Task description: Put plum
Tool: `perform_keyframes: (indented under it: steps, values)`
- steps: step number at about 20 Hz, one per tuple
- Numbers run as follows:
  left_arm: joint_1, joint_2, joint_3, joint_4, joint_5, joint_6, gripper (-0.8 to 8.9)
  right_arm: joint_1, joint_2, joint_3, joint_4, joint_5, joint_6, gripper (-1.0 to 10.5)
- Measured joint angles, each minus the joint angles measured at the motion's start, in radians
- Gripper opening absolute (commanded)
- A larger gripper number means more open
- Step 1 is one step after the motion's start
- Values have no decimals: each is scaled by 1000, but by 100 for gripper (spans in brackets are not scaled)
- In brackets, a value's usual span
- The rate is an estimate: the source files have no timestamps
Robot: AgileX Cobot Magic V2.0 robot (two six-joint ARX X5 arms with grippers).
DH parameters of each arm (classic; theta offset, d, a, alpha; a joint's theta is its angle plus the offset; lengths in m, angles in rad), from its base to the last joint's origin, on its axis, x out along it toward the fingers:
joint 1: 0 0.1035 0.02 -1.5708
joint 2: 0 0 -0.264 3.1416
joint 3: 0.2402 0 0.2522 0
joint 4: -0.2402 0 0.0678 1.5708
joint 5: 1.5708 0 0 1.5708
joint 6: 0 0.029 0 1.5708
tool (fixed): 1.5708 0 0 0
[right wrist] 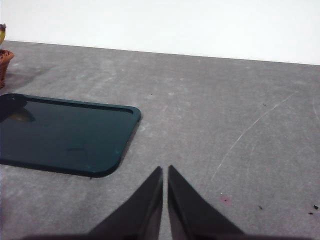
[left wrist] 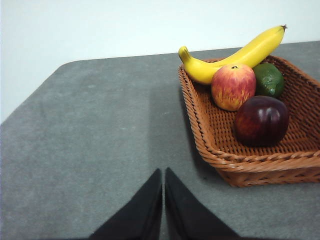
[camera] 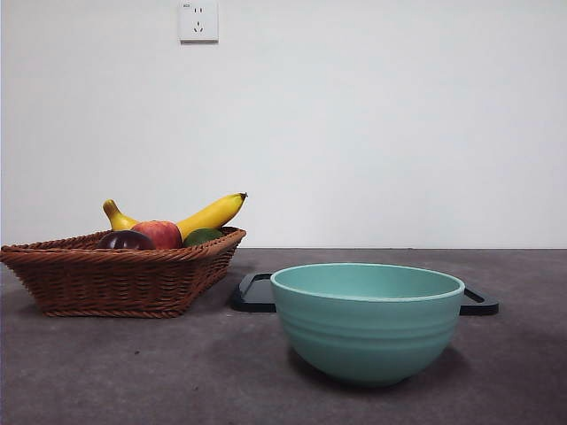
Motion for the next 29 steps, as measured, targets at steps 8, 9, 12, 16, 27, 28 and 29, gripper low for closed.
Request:
perform_keyframes:
  steps: [8,9,12,16,27,28,29]
  values:
    - [0,0,0,0,0,-197,8,0,0,0,0,-6,82,7]
    - [0,0,0,0,0,-225,8,0,0,0,0,-4,99,7]
    - [0,0,0,0,0,-290,8,0,0,0,0,-3,143,7]
    - [0,0,0,0,0,-374,8,0,0,0,0,-5,196,7]
    - [0,0,26,-60,32,-494,9,0,0,30,-24,-7,302,7]
    - [0,1,35,-80,40,-497,9,0,0,46,-26,-7,309,7]
    - [0,2,43,-98,46,-499,9,0,0,63,-29,-7,314,7]
